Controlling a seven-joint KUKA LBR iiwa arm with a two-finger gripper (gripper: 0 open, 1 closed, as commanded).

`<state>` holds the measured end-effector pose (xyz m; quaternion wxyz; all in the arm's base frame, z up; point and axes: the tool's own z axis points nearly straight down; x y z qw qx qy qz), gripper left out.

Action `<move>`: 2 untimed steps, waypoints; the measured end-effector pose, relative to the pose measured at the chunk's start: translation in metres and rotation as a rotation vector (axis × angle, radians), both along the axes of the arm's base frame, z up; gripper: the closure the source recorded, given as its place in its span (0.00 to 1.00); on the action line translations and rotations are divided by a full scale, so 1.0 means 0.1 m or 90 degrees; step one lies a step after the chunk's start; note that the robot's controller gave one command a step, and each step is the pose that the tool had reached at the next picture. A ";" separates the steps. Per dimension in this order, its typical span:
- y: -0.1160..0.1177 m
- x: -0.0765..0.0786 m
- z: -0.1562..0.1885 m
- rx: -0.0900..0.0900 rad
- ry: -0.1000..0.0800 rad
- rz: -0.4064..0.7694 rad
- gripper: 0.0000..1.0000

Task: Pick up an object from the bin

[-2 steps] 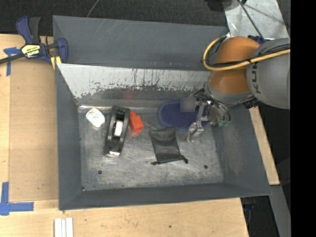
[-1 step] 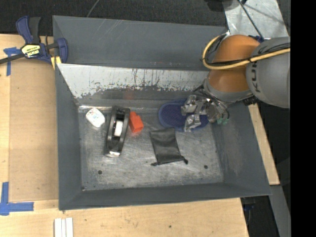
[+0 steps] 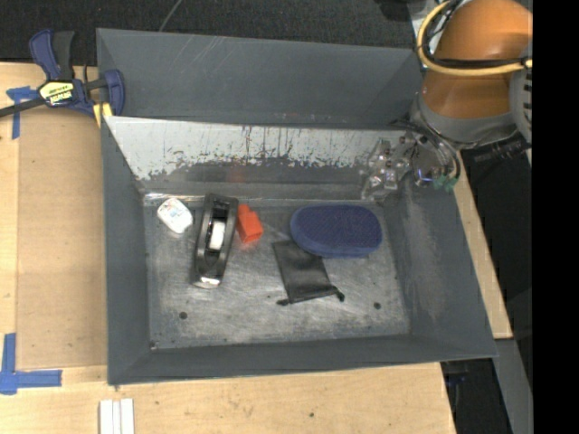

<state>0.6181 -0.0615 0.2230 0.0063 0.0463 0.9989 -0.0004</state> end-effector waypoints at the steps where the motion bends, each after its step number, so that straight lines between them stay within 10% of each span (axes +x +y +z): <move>1: 0.01 -0.01 -0.05 0.001 0.005 0.001 0.00; 2: 0.03 -0.10 -1.47 -0.003 -0.003 0.264 0.00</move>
Offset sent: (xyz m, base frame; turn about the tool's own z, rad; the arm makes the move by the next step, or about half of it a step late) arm 0.0000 0.0000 0.0000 0.0000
